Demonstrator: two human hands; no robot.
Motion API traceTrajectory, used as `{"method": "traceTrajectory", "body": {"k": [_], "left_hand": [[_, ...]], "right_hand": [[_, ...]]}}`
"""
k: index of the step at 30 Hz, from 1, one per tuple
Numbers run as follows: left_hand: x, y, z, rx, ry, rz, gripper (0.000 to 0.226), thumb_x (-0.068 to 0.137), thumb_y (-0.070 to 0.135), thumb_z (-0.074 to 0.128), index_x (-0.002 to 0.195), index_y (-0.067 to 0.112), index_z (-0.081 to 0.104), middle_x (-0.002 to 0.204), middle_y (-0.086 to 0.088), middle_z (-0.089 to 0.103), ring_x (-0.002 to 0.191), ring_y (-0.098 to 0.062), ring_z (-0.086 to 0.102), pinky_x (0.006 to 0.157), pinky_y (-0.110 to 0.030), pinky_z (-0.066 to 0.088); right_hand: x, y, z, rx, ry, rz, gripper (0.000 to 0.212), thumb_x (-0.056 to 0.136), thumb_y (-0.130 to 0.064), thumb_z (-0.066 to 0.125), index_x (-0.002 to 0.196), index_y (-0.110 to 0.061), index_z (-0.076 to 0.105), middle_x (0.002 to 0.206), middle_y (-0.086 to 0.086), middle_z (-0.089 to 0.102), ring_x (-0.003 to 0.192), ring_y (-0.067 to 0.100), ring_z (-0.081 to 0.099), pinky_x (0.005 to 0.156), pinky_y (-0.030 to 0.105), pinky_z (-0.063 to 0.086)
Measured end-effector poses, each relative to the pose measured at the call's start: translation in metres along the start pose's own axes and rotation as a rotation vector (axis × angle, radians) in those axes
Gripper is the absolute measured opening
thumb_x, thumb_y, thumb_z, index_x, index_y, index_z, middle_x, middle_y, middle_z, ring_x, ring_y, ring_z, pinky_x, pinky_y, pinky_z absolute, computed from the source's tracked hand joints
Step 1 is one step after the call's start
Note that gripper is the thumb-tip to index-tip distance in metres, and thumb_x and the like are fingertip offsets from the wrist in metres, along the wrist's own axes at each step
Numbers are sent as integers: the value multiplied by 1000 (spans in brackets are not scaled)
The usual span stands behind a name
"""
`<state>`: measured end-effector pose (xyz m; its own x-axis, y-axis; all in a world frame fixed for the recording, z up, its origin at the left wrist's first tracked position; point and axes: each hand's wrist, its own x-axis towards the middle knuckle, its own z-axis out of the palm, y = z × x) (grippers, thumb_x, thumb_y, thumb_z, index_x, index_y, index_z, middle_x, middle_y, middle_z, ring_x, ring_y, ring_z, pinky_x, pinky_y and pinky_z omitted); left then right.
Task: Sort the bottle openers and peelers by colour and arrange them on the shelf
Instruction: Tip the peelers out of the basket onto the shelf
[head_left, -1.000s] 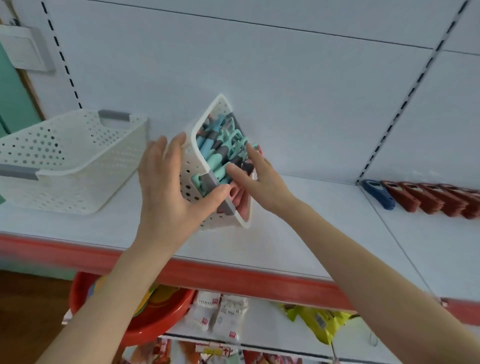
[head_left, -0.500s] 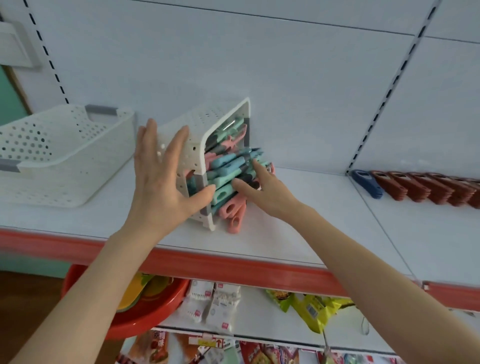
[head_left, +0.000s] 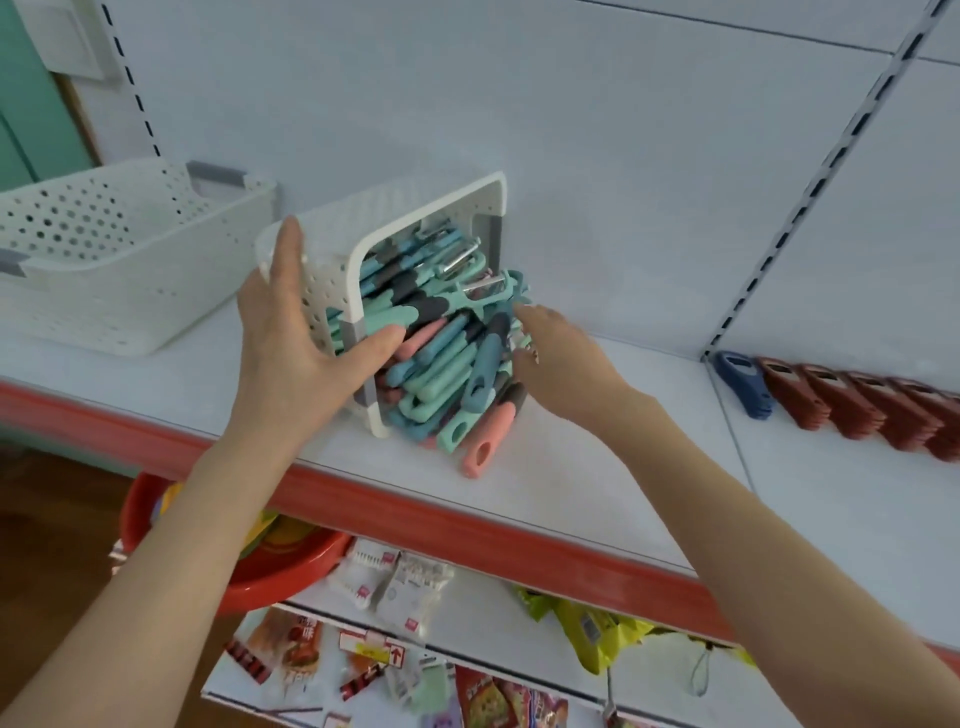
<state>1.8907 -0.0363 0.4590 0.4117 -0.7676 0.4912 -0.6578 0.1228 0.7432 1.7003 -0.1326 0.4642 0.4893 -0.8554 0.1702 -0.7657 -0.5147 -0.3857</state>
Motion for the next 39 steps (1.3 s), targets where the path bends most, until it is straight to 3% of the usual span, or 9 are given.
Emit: {"method": "traceTrajectory", "body": {"k": [2, 6, 13, 17, 20, 24, 29, 33, 39], "left_hand": [[0, 0, 1, -4, 9, -10, 101, 74, 33, 74, 148, 24, 6, 148, -7, 18, 102, 21, 11, 86, 3, 12], [0, 0, 4, -38, 26, -34, 105, 65, 46, 70, 148, 28, 8, 146, -5, 18, 106, 20, 14, 78, 12, 12], [1, 1, 8, -36, 48, 37, 98, 65, 44, 67, 147, 25, 17, 140, -9, 25, 97, 33, 19, 79, 15, 15], [-1, 8, 11, -5, 39, 161, 95, 60, 52, 67, 142, 31, 22, 128, -10, 29, 108, 5, 26, 87, 9, 18], [0, 14, 16, 4, 34, 232, 90, 59, 55, 63, 138, 36, 24, 130, -18, 32, 121, -13, 30, 98, -5, 24], [-2, 23, 24, -8, 60, 311, 88, 61, 51, 64, 138, 25, 31, 118, -9, 32, 107, 3, 29, 93, 3, 22], [-6, 32, 33, 10, 84, 361, 89, 63, 47, 66, 139, 13, 35, 114, -10, 33, 105, 4, 28, 93, 4, 21], [-8, 37, 36, 4, 57, 351, 90, 62, 48, 65, 139, 14, 35, 120, -18, 37, 107, 5, 28, 92, 6, 21], [6, 32, 20, 19, 4, 323, 91, 60, 53, 63, 140, 24, 30, 119, -4, 30, 104, 6, 30, 91, 7, 19]], "right_hand": [[-1, -14, 3, 51, 98, -84, 56, 97, -33, 41, 147, -21, 20, 153, 9, 24, 142, 26, 17, 114, 35, 17], [8, -34, 27, -20, 7, -137, 78, 85, -68, 35, 148, -34, 5, 158, 3, -2, 145, 21, -9, 117, 50, -1], [11, -26, 31, -25, -2, -122, 79, 84, -69, 34, 148, -36, 3, 158, 3, -4, 144, 21, -11, 116, 52, -3], [6, -21, 28, -19, 35, -112, 78, 85, -67, 34, 148, -34, 3, 158, 4, -4, 145, 22, -10, 116, 51, -1], [-1, -12, 26, -5, 49, -86, 80, 84, -67, 36, 148, -32, 2, 158, 4, -5, 144, 21, -11, 117, 50, 0], [-11, 2, 21, -4, 66, -46, 84, 82, -69, 36, 148, -33, -1, 157, 5, -7, 144, 22, -12, 116, 52, 2], [-19, 11, 14, -11, 113, -48, 83, 84, -68, 37, 149, -31, 1, 157, 6, -7, 144, 23, -11, 115, 52, 0], [-15, 8, 11, -58, 135, -137, 77, 87, -65, 35, 149, -30, 6, 158, 7, -4, 145, 22, -10, 115, 51, -3], [-11, 15, 16, -53, 70, -155, 85, 76, -79, 21, 148, -35, 9, 158, 3, 4, 145, 22, -5, 115, 56, 2]]}}
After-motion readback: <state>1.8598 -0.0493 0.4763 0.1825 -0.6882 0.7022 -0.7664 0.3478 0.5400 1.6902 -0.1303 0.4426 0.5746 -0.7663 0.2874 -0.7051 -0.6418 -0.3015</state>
